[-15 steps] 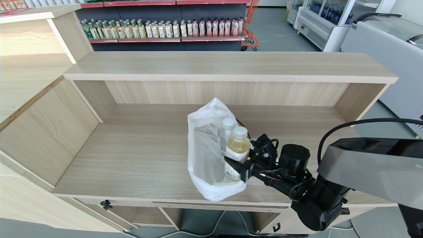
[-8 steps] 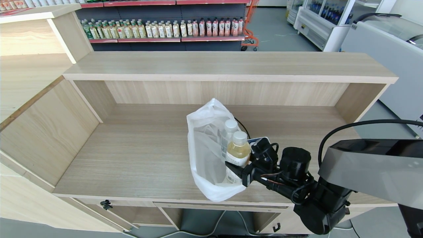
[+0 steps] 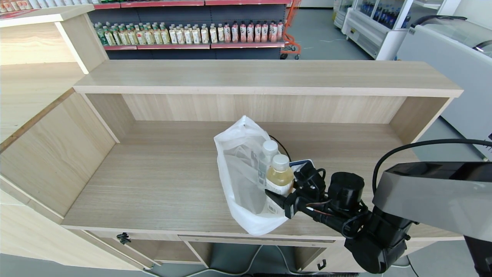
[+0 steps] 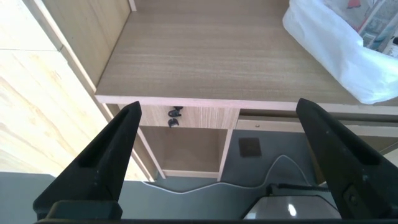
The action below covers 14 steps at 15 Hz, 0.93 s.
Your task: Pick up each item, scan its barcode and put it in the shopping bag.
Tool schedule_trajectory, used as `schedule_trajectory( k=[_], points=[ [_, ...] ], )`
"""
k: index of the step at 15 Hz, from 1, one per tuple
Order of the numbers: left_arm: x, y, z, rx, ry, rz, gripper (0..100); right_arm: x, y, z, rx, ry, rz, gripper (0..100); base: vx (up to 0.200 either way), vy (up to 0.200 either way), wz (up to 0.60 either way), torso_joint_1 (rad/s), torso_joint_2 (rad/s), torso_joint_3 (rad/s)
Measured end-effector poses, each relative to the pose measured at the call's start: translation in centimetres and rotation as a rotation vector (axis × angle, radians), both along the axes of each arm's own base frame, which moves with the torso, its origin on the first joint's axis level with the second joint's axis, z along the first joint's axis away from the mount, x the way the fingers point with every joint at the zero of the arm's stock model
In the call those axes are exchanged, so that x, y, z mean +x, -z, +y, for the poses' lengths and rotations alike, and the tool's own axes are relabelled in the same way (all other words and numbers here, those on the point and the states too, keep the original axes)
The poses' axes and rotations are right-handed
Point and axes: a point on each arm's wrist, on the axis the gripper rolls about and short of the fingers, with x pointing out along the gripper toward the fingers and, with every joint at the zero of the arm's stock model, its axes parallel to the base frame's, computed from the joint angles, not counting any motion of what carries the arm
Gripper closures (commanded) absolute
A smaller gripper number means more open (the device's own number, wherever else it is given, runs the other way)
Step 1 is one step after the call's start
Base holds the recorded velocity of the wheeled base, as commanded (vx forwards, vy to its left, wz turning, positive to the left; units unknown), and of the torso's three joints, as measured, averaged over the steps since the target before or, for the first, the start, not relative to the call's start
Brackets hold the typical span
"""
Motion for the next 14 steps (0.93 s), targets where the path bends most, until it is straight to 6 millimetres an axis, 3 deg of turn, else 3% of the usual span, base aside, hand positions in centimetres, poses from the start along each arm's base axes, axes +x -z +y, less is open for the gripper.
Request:
schedule_trajectory(
  k=[1, 9, 14],
  points=[
    [0.0, 0.0, 0.0, 0.0, 0.0, 0.0, 0, 0.0, 0.1, -0.1, -0.003, 0.002, 0.003, 0, 0.0, 0.0, 0.0, 0.0, 0.0, 0.0],
    [0.0, 0.0, 0.0, 0.002, 0.0, 0.0, 0, 0.4, -0.8, 0.1, 0.023, 0.005, -0.023, 0, 0.0, 0.0, 0.0, 0.0, 0.0, 0.0],
    [0.0, 0.0, 0.0, 0.002, -0.001, 0.0, 0, 0.0, -4.1, 0.0, 0.154, 0.011, -0.002, 0, 0.0, 0.0, 0.0, 0.0, 0.0, 0.0]
  ],
)
